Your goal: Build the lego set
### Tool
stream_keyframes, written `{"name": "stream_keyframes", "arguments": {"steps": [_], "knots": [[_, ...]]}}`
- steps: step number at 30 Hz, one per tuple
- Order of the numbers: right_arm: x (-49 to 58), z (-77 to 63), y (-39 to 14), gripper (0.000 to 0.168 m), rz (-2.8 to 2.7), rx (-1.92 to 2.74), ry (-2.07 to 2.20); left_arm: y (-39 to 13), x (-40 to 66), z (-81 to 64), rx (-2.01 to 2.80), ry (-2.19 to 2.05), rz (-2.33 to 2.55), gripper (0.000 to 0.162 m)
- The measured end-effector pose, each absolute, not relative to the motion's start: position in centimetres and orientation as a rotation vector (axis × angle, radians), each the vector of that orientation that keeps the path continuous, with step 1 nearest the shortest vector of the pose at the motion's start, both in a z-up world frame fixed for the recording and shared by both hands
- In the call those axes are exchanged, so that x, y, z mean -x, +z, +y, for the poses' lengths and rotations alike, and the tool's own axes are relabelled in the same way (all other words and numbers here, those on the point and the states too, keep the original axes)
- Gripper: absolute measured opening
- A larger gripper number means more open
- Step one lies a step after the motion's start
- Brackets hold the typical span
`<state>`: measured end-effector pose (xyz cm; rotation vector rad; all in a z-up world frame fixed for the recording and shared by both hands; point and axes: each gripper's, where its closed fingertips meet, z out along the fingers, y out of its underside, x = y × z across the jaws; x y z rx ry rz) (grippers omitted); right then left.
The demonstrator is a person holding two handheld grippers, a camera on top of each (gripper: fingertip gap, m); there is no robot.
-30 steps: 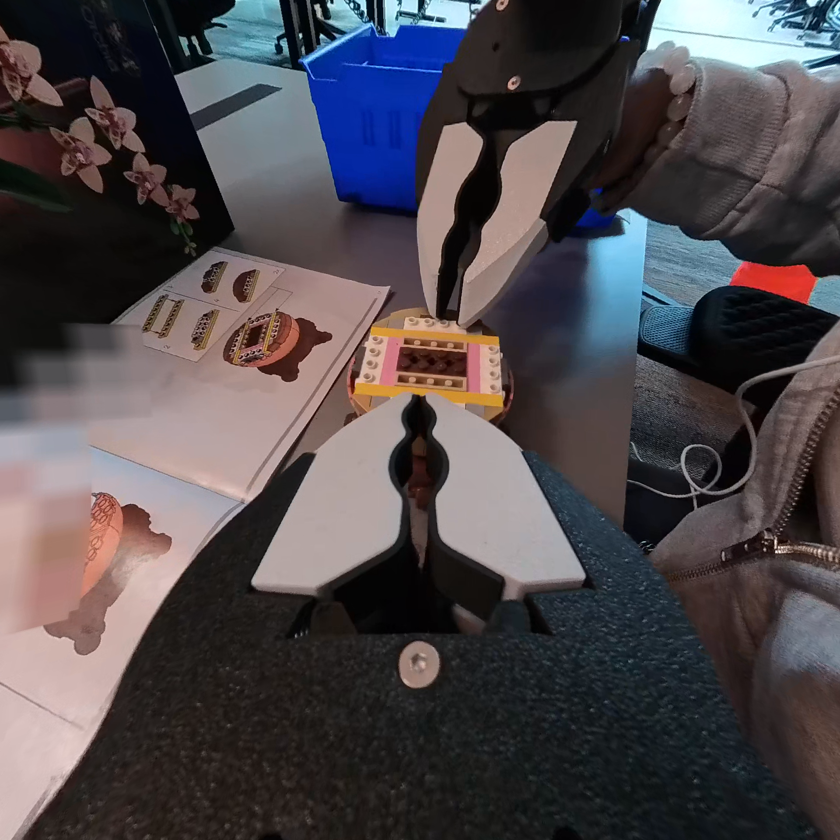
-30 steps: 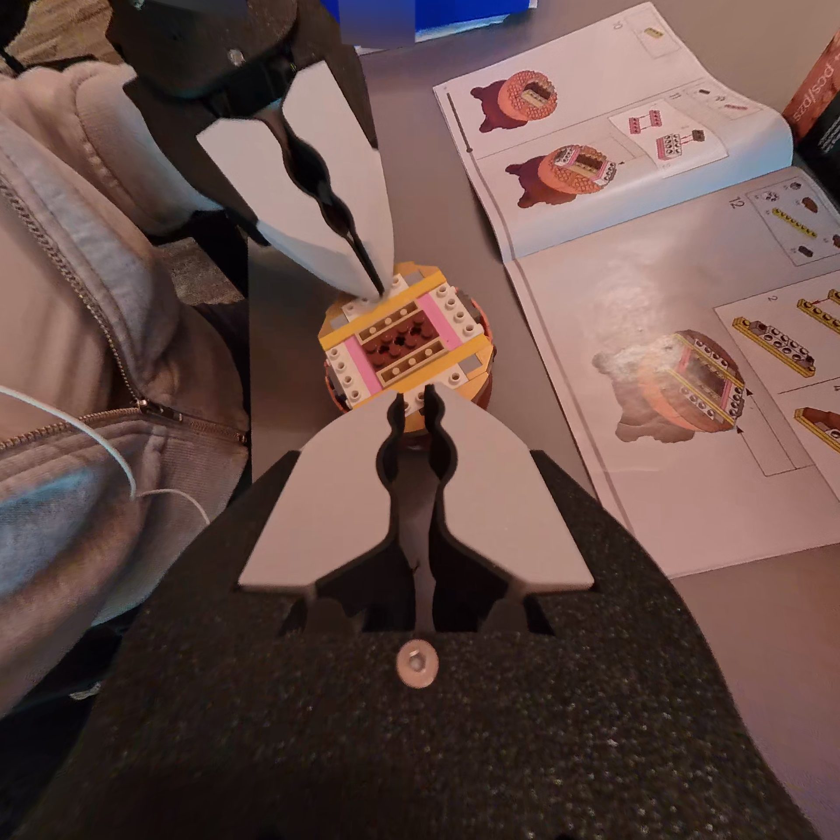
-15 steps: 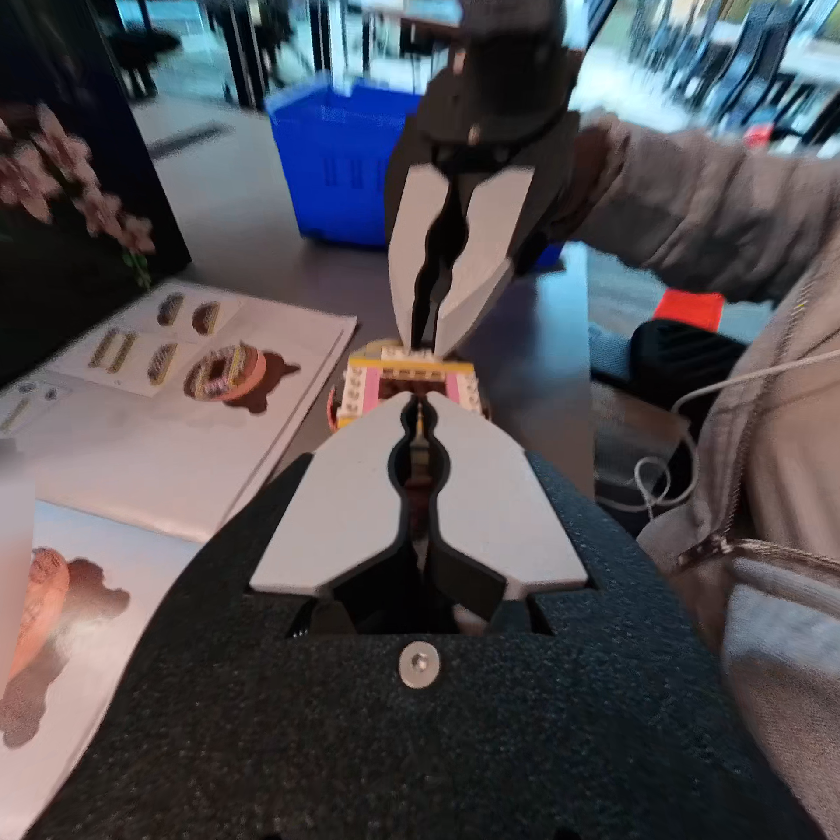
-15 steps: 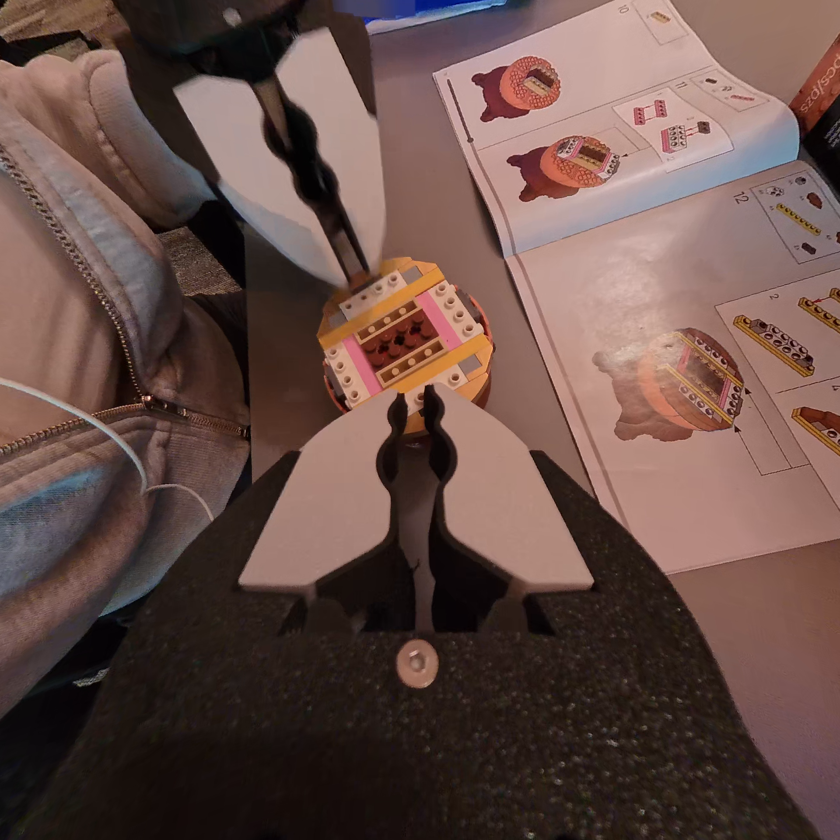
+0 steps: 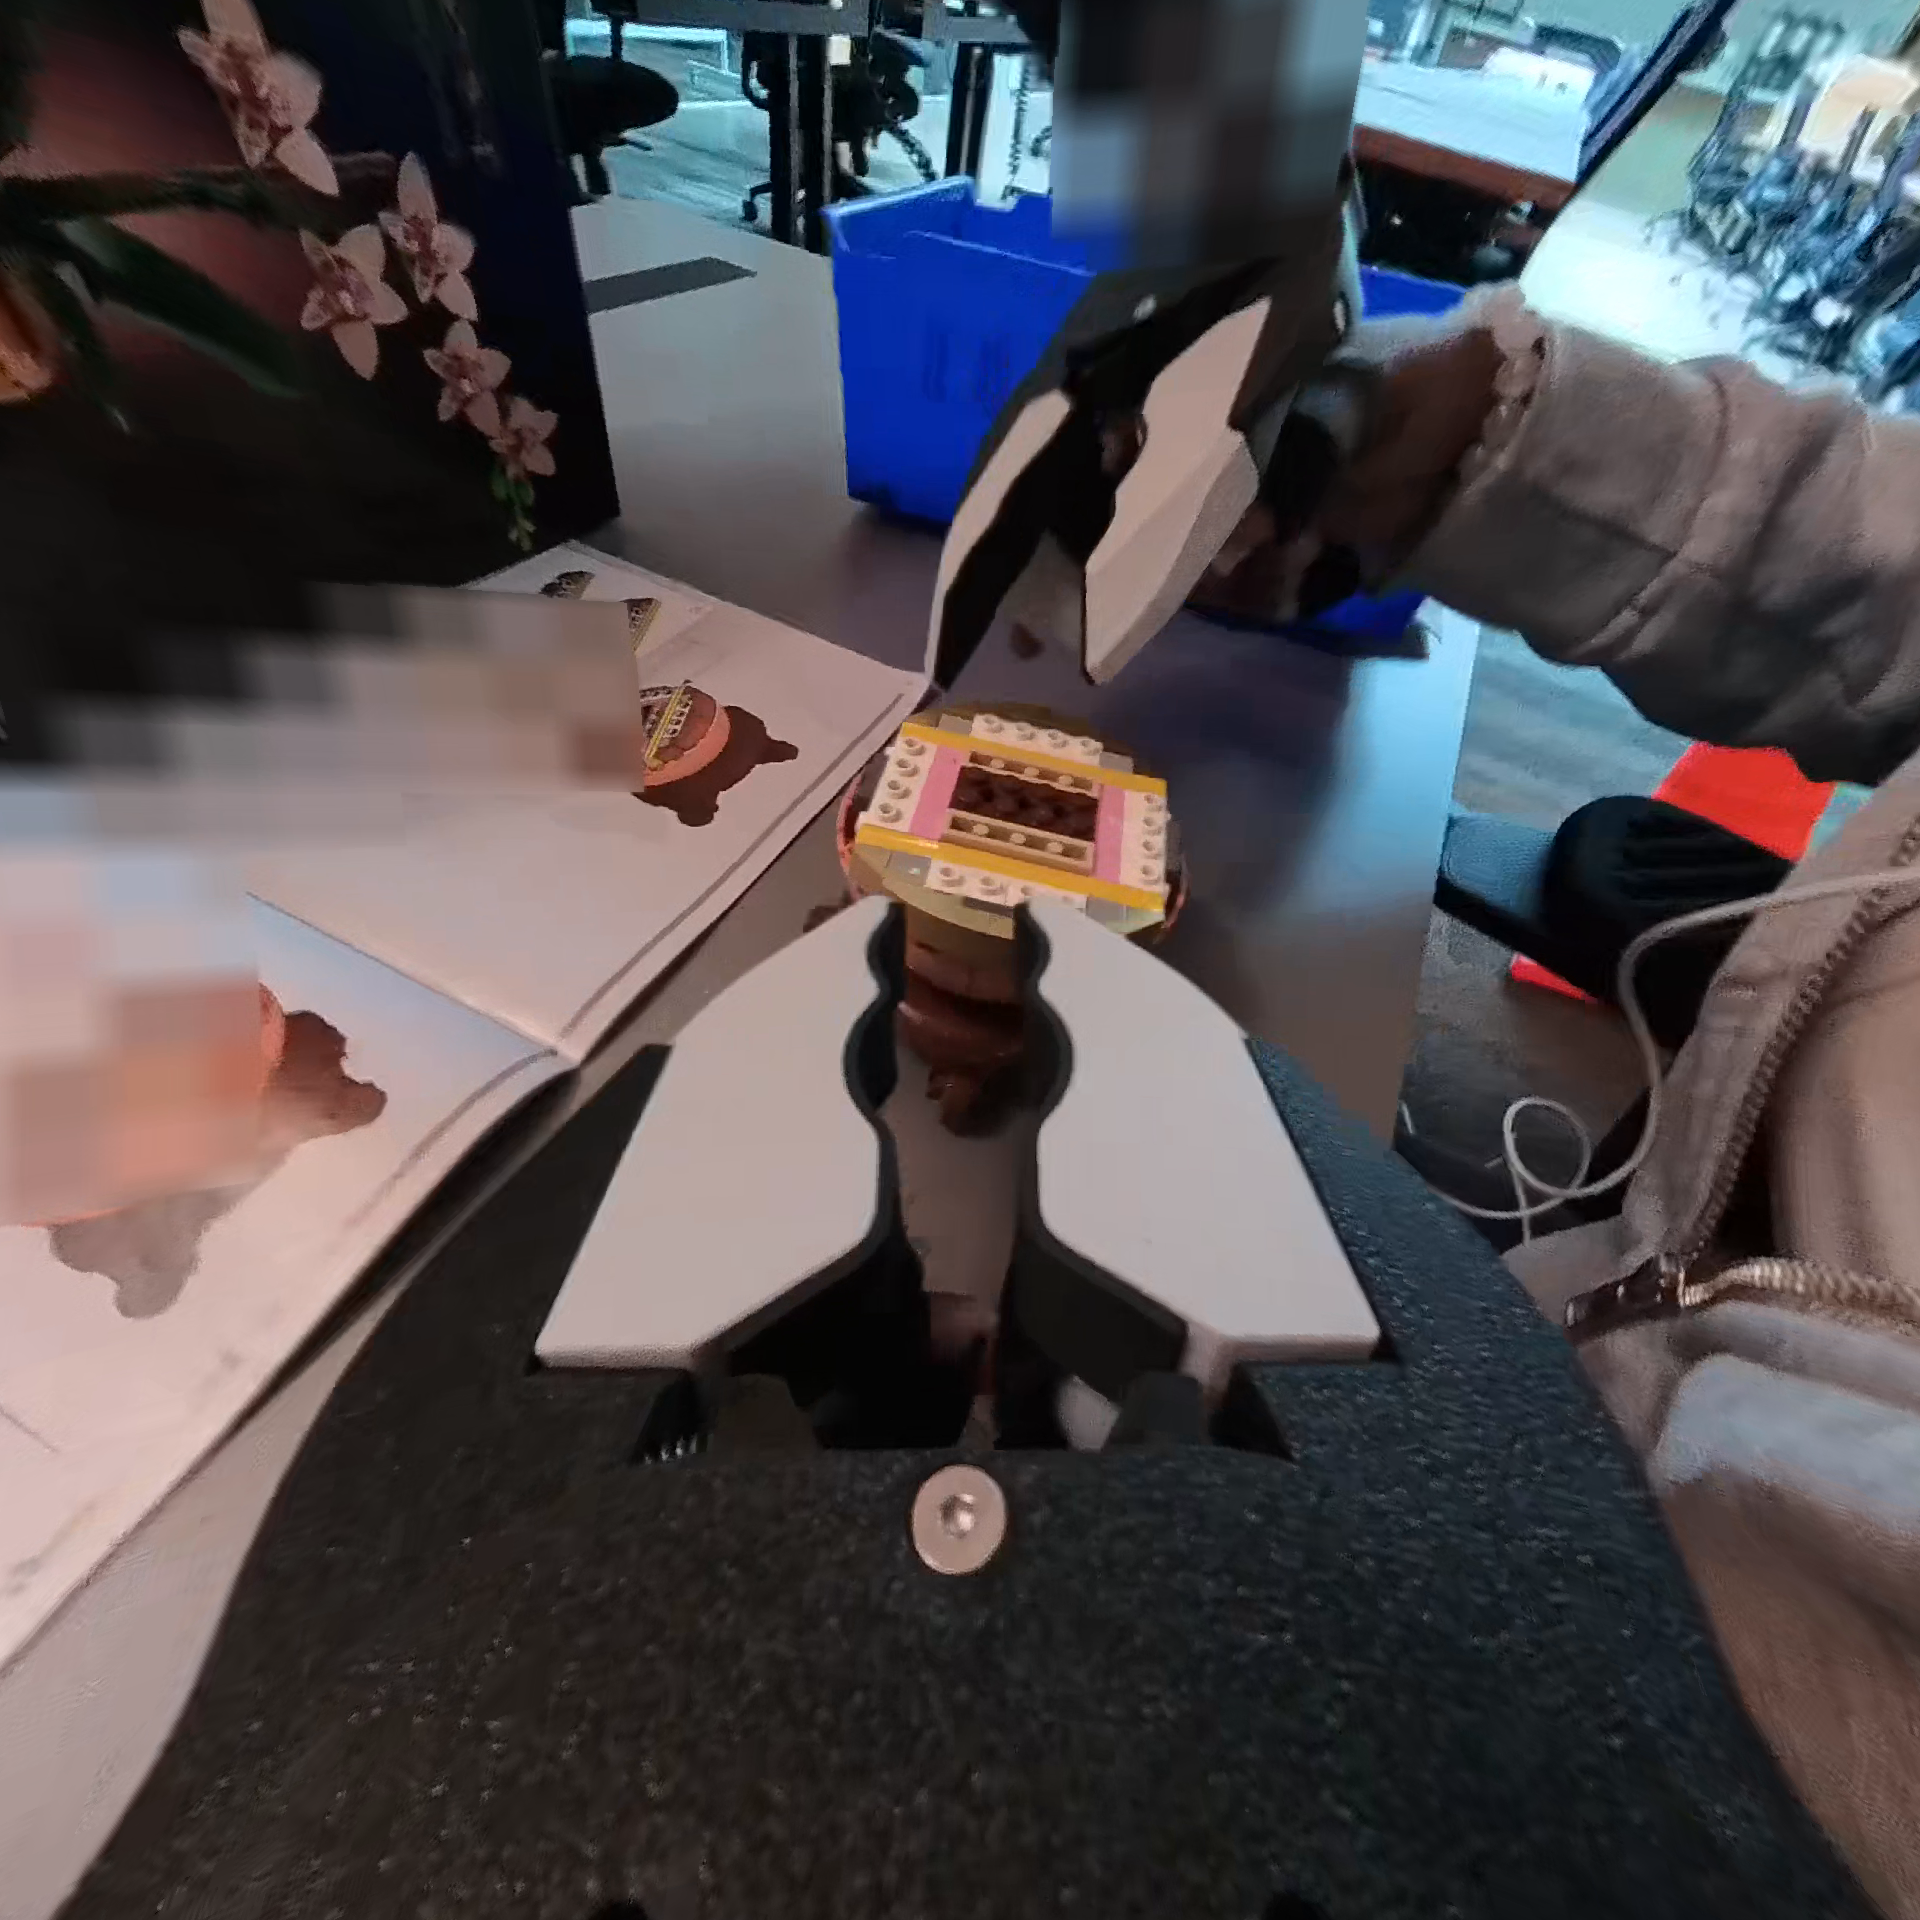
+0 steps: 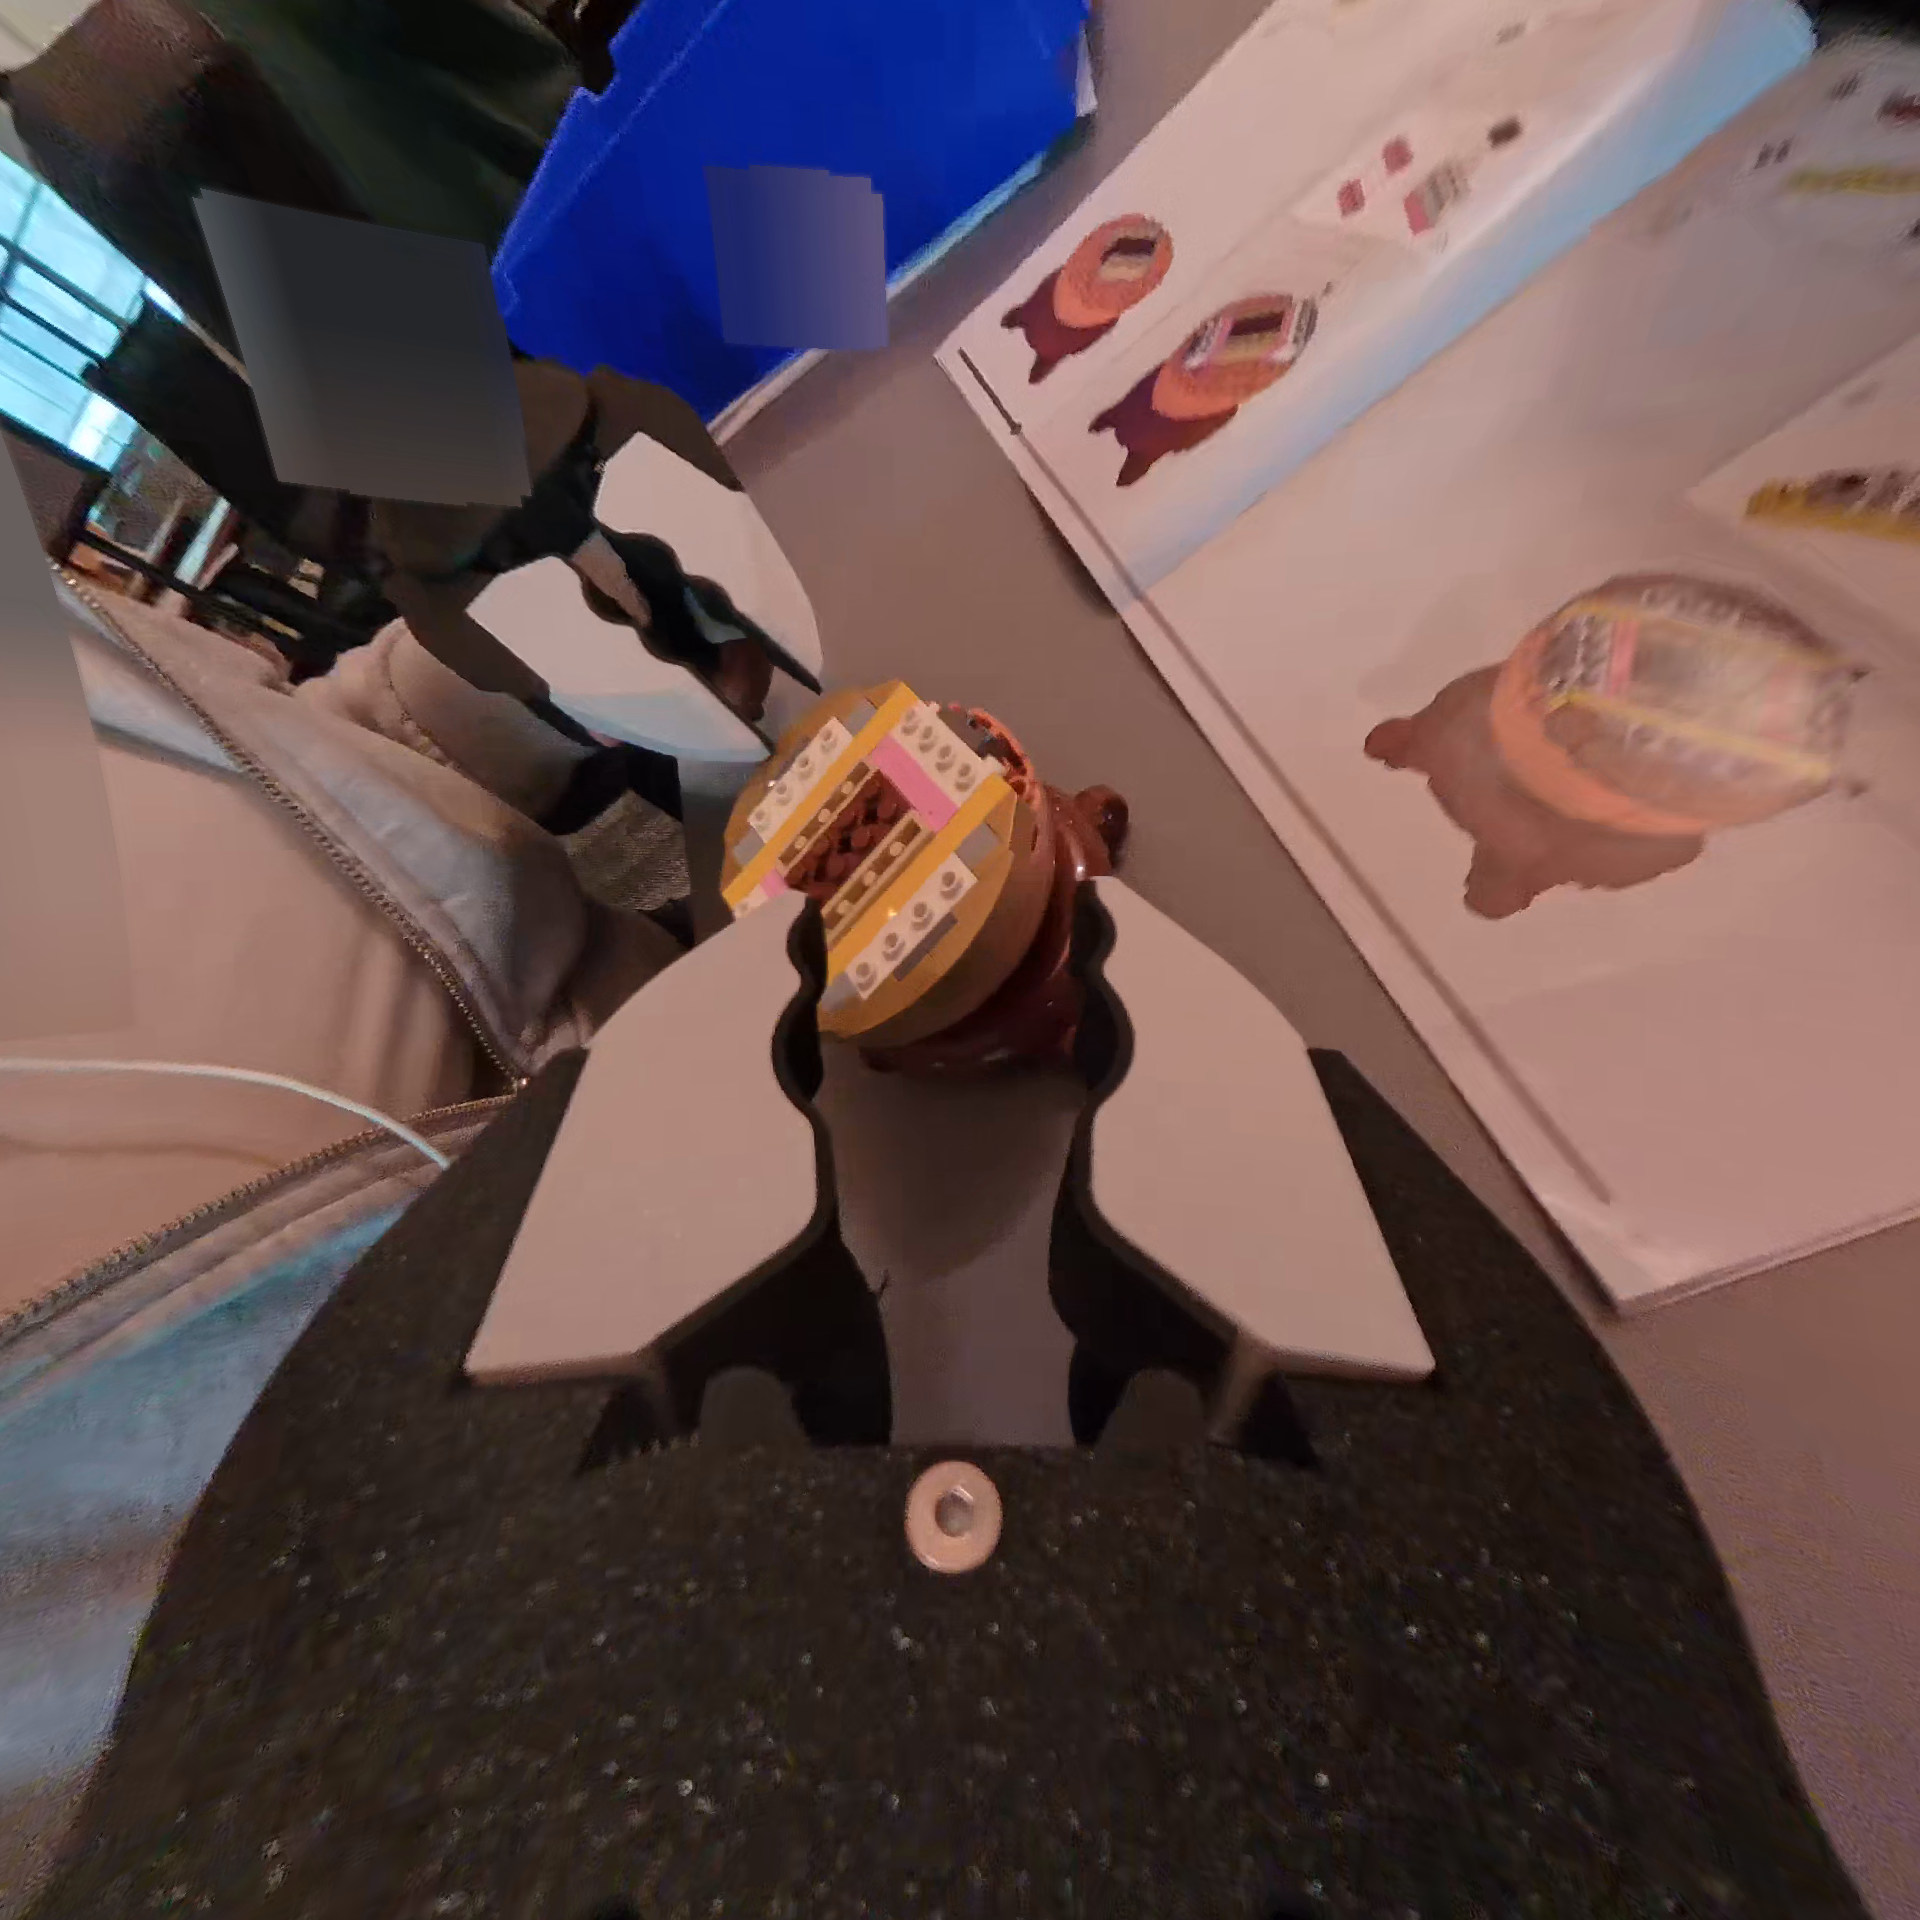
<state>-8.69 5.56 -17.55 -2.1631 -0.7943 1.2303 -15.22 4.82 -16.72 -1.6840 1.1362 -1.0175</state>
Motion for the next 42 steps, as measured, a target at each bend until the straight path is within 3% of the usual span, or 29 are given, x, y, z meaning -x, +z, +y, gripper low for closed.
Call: {"name": "stream_keyframes", "arguments": {"steps": [5,23,27,31,37,42], "knots": [[9.5,4.8,-18.9,0.039,-0.804,2.208,1.254,-17.1,15.0,5.0,1.732,-1.074,1.063,0.006],[9.6,4.6,-18.9,0.037,-0.848,2.247,1.223,-17.2,14.5,5.6,1.784,-0.747,1.269,0.006],[9.6,4.6,-18.9,0.037,-0.85,2.245,1.221,-17.2,14.5,5.8,1.79,-0.778,1.264,0.008],[9.5,4.6,-18.9,0.037,-0.865,2.249,1.205,-16.3,14.3,5.3,1.737,-0.897,1.251,0.021],[9.4,4.7,-18.8,0.037,-0.883,2.254,1.171,-17.1,14.0,4.7,1.686,-0.865,1.347,0.004],[9.5,4.6,-18.8,0.037,-0.888,2.255,1.159,-17.2,14.0,4.5,1.702,-0.889,1.352,0.0]]}}
